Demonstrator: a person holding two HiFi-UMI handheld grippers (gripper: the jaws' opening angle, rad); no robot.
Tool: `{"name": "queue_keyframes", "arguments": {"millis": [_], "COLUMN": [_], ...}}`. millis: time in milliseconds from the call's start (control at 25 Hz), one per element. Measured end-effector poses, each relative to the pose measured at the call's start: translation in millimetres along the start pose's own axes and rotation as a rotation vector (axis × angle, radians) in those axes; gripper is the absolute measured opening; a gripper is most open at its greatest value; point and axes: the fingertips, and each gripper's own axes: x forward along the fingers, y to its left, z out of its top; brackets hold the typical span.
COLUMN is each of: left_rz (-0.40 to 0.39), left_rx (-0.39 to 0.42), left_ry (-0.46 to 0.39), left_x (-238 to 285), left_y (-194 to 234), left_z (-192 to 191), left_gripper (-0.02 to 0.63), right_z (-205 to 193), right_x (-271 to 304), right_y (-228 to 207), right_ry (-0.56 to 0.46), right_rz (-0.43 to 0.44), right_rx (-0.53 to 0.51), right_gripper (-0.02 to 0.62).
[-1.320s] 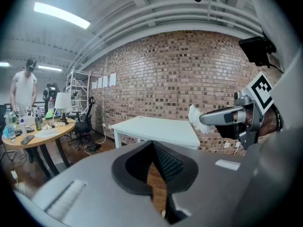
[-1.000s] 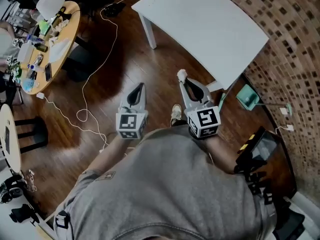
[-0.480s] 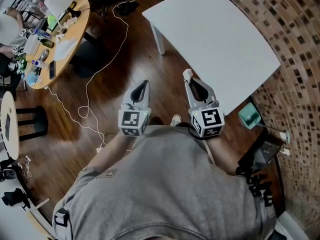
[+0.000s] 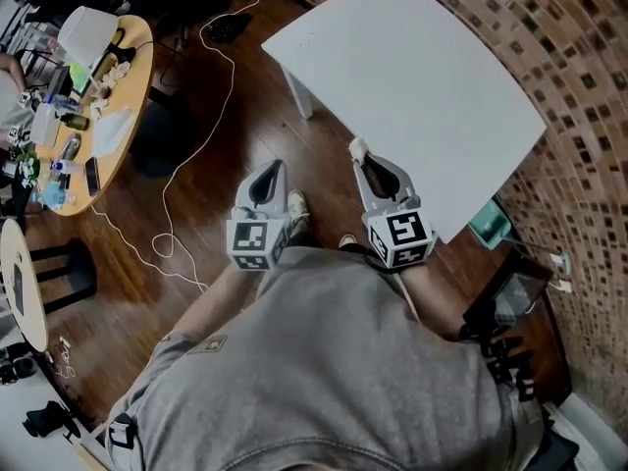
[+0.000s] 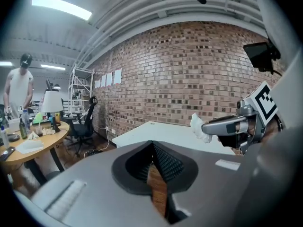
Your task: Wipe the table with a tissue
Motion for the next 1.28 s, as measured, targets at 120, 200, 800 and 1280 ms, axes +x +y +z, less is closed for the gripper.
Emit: {"name": "queue_keyframes", "arguments": {"millis": [120, 200, 800, 1280], "left_rz": [-0.051, -0.081, -0.188, -0.160], "left_rx": [0.008, 0.009, -0.010, 0.025], "left_ry": [-0.002, -0.006, -0.010, 0.050], "left_x": [22.2, 37.4, 112.1, 206.5], "left_y": [16.5, 30.0, 118.9, 143.3], "left_z": [9.5, 16.0, 36.8, 54.5], "left_gripper": [0.002, 0.002, 0.002, 0.002], "right_z": [9.6, 16.3, 50.7, 66.0], "right_x": [21.6, 37.0, 136.2, 210.7], "right_y": [-4.5, -7.5, -15.8, -83.8], "right_ry": [0.006, 0.010, 0.010, 0.010], "right_rz": [-0.043, -0.074, -0.218, -0.190], "right_rx": [0.004, 0.005, 0.025, 0.070], "right_gripper": [0.066, 0.066, 0.066, 0.066]}}
